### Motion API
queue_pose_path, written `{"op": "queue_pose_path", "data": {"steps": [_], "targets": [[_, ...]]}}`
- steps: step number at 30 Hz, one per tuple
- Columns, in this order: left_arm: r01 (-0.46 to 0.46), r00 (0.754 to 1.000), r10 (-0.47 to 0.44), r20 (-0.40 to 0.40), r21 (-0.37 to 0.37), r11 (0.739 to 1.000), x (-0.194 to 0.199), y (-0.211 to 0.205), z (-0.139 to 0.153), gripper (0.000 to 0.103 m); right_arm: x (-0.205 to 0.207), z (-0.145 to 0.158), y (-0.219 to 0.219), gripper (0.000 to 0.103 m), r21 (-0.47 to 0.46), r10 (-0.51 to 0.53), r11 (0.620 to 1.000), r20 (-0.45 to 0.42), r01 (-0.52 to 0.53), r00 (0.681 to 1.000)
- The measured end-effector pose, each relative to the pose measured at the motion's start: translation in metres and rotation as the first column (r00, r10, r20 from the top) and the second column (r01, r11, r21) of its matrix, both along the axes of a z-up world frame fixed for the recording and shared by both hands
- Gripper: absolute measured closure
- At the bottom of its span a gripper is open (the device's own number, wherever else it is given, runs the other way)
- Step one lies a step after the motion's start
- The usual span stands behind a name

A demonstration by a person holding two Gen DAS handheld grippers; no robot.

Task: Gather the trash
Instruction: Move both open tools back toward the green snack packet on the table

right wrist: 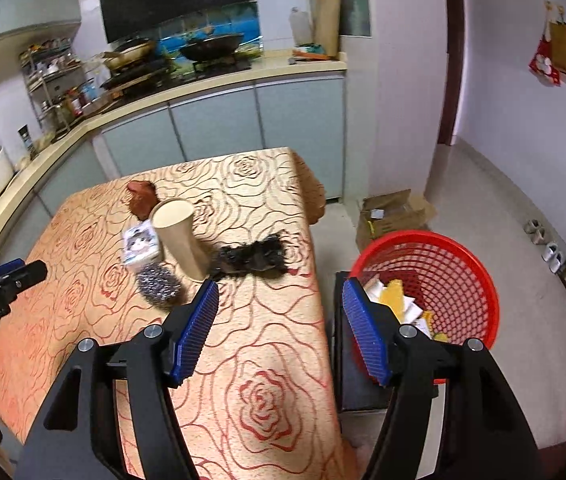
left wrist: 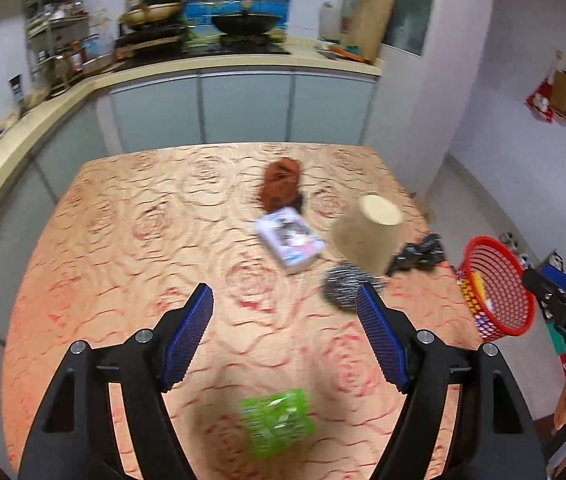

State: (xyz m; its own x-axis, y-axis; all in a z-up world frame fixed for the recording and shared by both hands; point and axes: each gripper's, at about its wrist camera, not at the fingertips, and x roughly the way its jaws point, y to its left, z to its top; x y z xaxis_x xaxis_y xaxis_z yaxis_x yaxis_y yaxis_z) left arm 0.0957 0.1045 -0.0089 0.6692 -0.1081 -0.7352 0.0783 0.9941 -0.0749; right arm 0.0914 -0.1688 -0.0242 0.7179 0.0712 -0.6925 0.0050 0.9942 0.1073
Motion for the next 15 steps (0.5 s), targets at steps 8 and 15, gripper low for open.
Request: {"op": "queue_pose_path", "data": {"steps": [8, 15], "targets": [[-0.038, 0.999, 0.038, -0.039, 0.007, 0.999, -0.014, 0.034, -0.015, 0.031, 0.004, 0.001, 0.017, 0.040, -0.002, 0.038, 0.999, 0.001, -0.038, 0.999], [0.010, 0.997, -0.010, -0.081, -0.001, 1.000, -0.031, 0.025, -0.043, 0.028, 0.007, -0.007, 0.023, 0.040, -0.001, 0.045, 0.999, -0.018, -0.045, 0.999]]}}
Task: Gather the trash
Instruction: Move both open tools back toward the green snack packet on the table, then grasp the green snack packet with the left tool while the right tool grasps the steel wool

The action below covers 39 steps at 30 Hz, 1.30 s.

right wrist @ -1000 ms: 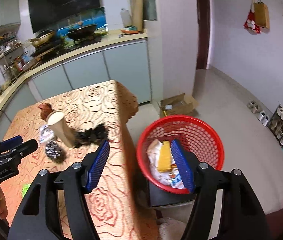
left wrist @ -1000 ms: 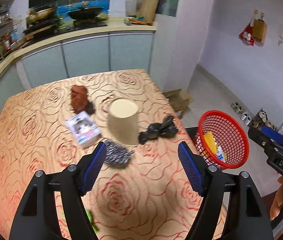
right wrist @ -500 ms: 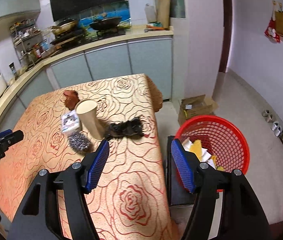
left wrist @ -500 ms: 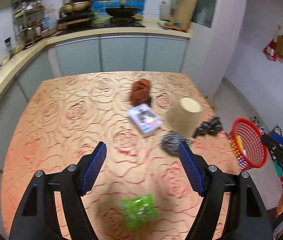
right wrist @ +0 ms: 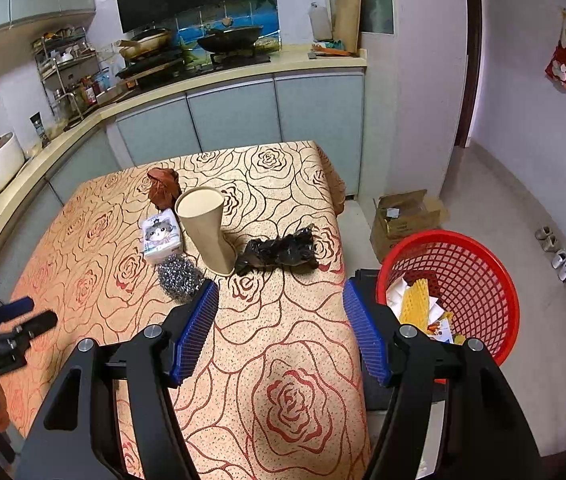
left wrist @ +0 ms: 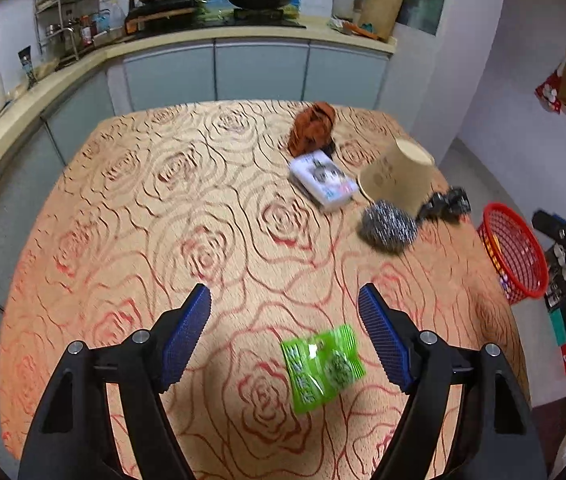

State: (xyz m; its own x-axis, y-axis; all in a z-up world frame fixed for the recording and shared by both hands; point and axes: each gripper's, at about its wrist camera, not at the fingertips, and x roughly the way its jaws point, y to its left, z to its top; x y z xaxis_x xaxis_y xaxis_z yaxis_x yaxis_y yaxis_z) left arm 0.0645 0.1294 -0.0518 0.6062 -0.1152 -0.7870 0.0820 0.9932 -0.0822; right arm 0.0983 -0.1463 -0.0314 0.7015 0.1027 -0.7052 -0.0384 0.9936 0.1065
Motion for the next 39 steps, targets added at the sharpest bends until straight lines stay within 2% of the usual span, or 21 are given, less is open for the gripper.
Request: {"op": "queue_pose_path", "data": {"steps": [14, 22, 29, 32, 39], "targets": [[0.100, 0.992, -0.102, -0.072, -0.021, 0.995, -0.022, -0.017, -0.041, 0.026, 0.003, -0.013, 0.011, 0.040, -0.008, 0.019, 1.000, -0.031, -0.020, 0.999], [0.088, 0.991, -0.088, -0.097, -0.005, 0.996, -0.010, -0.017, -0.058, 0.026, 0.007, -0.017, 0.025, 0.040, -0.017, 0.051, 0.999, -0.042, -0.052, 0.998], [0.112, 0.988, -0.111, -0.109, -0.004, 0.994, -0.001, -0.026, -0.066, 0.027, 0.013, -0.024, 0.030, 0.040, -0.028, 0.058, 0.998, -0.063, -0.060, 0.996], [0.112, 0.986, -0.111, -0.122, 0.003, 0.994, 0.002, -0.026, -0.070, 0.039, 0.017, -0.027, 0.035, 0.040, -0.035, 0.066, 0.997, -0.069, -0.069, 0.995], [0.103, 0.989, -0.103, -0.109, -0.008, 0.995, 0.004, -0.018, -0.070, 0.045, 0.031, -0.040, 0.049, 0.040, -0.044, 0.095, 0.994, -0.090, -0.100, 0.991]]}}
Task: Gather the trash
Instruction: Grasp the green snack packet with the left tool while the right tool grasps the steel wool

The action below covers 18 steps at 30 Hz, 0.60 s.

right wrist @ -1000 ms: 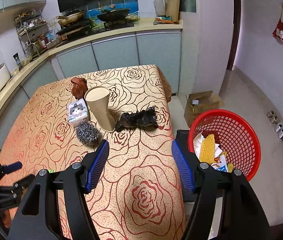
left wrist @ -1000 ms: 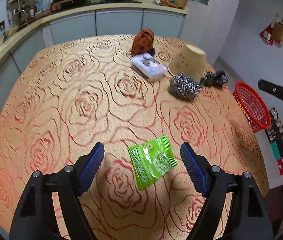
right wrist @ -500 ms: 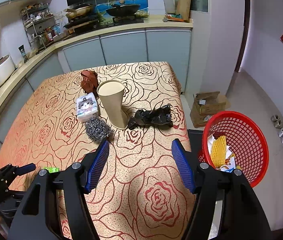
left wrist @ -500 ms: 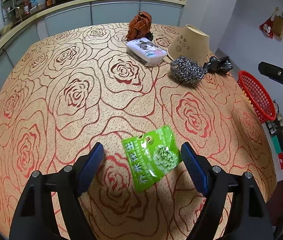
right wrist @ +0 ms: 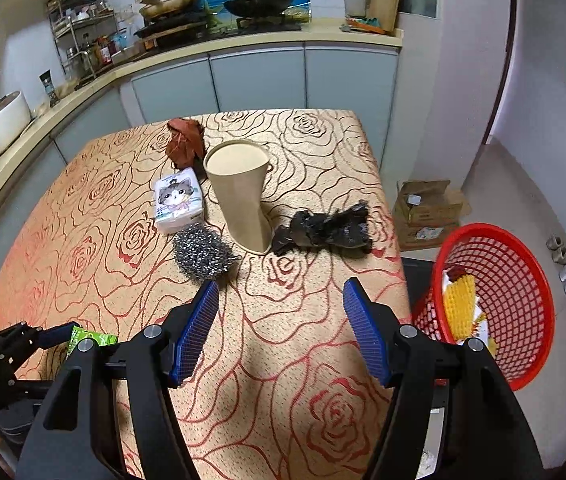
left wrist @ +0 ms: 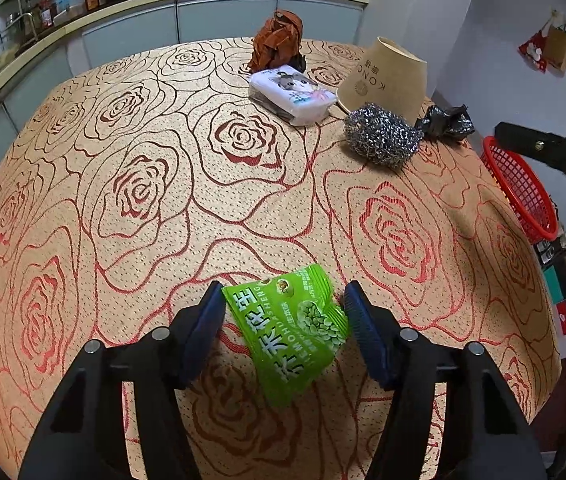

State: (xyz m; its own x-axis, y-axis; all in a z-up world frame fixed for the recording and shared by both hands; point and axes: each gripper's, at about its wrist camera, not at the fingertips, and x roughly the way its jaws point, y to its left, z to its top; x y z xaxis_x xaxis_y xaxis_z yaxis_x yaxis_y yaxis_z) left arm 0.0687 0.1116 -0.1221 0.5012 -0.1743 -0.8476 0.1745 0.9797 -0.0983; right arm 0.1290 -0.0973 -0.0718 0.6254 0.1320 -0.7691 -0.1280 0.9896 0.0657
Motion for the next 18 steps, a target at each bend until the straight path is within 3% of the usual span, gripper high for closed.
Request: {"op": "queue_pose_path", "data": {"steps": [5, 15, 18], "targets": [[-0.006, 1.000, 0.006, 0.020, 0.005, 1.000, 0.001, 0.007, 0.003, 0.056, 0.008, -0.008, 0.006, 0.040, -0.006, 0.007, 1.000, -0.011, -0.007, 1.000], [-0.012, 0.999, 0.012, 0.033, 0.020, 1.000, 0.000, 0.011, 0.008, 0.058, 0.021, -0.019, 0.017, 0.040, 0.010, 0.035, 0.999, -0.036, -0.035, 0.999], [-0.027, 0.999, 0.026, 0.032, 0.015, 1.000, 0.002, 0.017, 0.011, 0.066, 0.027, -0.023, 0.027, 0.040, 0.012, 0.056, 0.998, -0.044, -0.056, 0.997]]}}
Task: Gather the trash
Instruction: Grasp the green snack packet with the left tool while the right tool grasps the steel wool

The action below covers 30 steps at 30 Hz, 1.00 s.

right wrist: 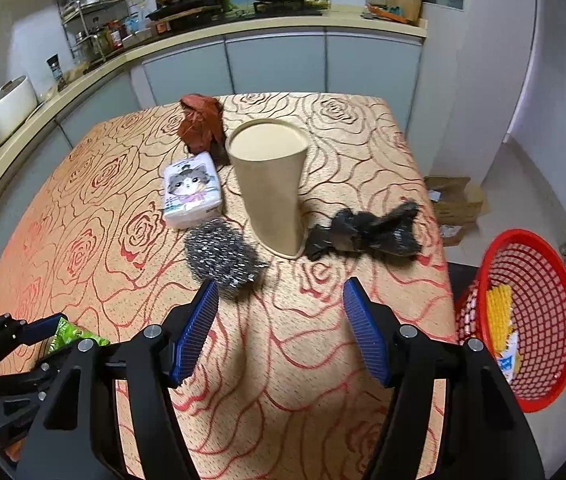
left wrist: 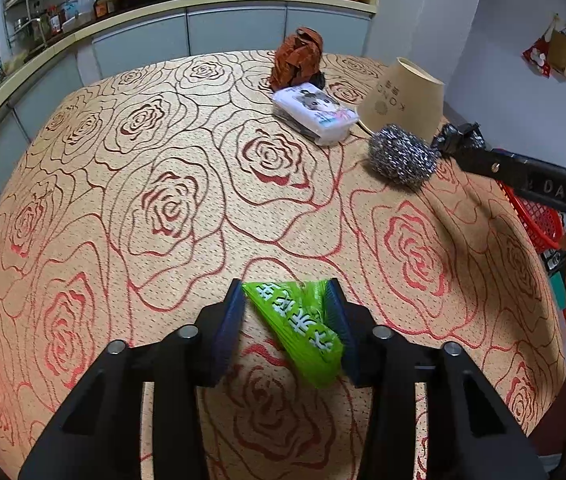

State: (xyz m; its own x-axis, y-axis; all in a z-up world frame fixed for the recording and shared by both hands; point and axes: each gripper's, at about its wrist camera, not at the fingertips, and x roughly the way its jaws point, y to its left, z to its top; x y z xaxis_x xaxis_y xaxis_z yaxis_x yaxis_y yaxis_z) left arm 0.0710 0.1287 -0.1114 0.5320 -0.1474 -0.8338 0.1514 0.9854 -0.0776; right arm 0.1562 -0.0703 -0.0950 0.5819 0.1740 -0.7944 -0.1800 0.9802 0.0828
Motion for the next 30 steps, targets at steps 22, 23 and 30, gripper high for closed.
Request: {"op": "queue_pose_path", "data": {"steps": [22, 23, 30], "targets": [[-0.068, 0.998, 0.069, 0.006, -0.017, 0.998, 0.012, 0.033, 0.009, 0.082, 0.034, -0.031, 0.048, 0.052, -0.025, 0.102, 0.994, -0.042, -0.103, 0.994], [-0.070, 0.998, 0.071, 0.001, -0.018, 0.997, 0.012, 0.034, 0.009, 0.087, 0.034, -0.030, 0.048, 0.055, -0.019, 0.111, 0.994, -0.046, -0.112, 0.993], [-0.074, 0.997, 0.074, -0.002, -0.021, 0.997, 0.013, 0.035, 0.008, 0.088, 0.028, -0.027, 0.049, 0.063, -0.025, 0.135, 0.990, -0.046, -0.137, 0.990]]}}
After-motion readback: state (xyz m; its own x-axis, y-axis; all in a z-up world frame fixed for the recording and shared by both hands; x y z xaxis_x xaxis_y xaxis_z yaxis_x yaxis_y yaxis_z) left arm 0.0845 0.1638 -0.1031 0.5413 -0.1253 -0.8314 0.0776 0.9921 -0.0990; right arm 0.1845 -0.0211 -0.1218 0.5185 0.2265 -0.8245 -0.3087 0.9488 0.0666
